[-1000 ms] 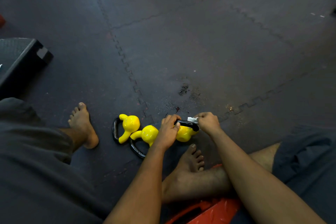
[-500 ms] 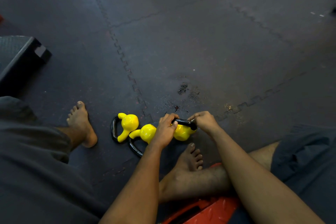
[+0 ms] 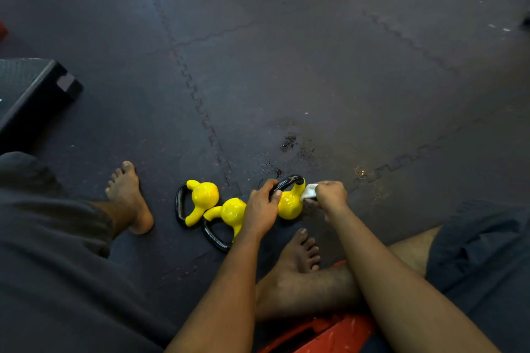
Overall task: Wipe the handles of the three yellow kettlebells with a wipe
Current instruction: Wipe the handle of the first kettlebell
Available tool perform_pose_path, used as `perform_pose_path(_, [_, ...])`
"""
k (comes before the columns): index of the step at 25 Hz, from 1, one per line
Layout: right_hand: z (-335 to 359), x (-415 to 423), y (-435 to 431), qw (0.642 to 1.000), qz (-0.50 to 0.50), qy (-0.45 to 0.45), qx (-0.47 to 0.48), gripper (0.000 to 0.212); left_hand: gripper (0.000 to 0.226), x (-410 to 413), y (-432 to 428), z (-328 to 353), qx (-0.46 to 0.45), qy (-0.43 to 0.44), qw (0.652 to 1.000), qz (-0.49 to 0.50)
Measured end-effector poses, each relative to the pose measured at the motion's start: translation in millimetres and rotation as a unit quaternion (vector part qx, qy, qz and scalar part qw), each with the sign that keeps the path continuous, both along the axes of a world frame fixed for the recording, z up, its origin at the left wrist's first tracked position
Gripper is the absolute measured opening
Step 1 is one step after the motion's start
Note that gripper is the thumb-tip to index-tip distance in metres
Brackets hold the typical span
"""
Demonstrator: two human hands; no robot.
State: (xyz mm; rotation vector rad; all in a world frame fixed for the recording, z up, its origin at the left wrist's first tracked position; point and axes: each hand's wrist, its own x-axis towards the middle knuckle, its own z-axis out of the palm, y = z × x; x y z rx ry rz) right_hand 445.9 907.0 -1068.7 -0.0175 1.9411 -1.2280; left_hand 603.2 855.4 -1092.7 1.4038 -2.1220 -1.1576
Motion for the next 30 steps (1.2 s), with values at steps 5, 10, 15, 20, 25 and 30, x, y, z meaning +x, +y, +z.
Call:
perform_pose_path(5, [-1.4, -1.9, -3.3, 0.997, -0.036, -0.064, -0.037, 0.014, 0.022, -6.9, 14.8, -4.4, 0.008, -0.013, 0.999, -0.046])
perform_pose_path(10, [8.9, 2.7, -5.4, 0.987, -0.101, -0.11, -0.063, 0.02, 0.014, -4.9, 13.9, -1.9, 0.008, 0.005, 0.999, -0.054])
perform_pose_path(15, [5.8, 7.8, -9.5, 0.993, -0.056, -0.075, -0.077, 0.015, 0.012, -3.5, 13.8, -0.6, 0.011, 0.033, 0.999, -0.036])
perform_pose_path(20, [-2.5, 5.2, -5.7, 0.992, -0.117, -0.038, -0.042, 0.018, 0.016, -5.6, 17.1, -2.1, 0.014, 0.015, 0.999, -0.047])
perform_pose_path(25, [2.7, -0.9, 1.5, 0.987, -0.019, 0.141, 0.07, 0.014, 0.021, -3.5, 15.6, -5.1, 0.012, 0.029, 0.999, -0.033])
perform_pose_path(30, [3.4, 8.4, 0.4, 0.945, 0.149, 0.288, -0.042, 0.032, 0.025, 3.6, 17.9, -8.3, -0.001, 0.056, 0.998, -0.015])
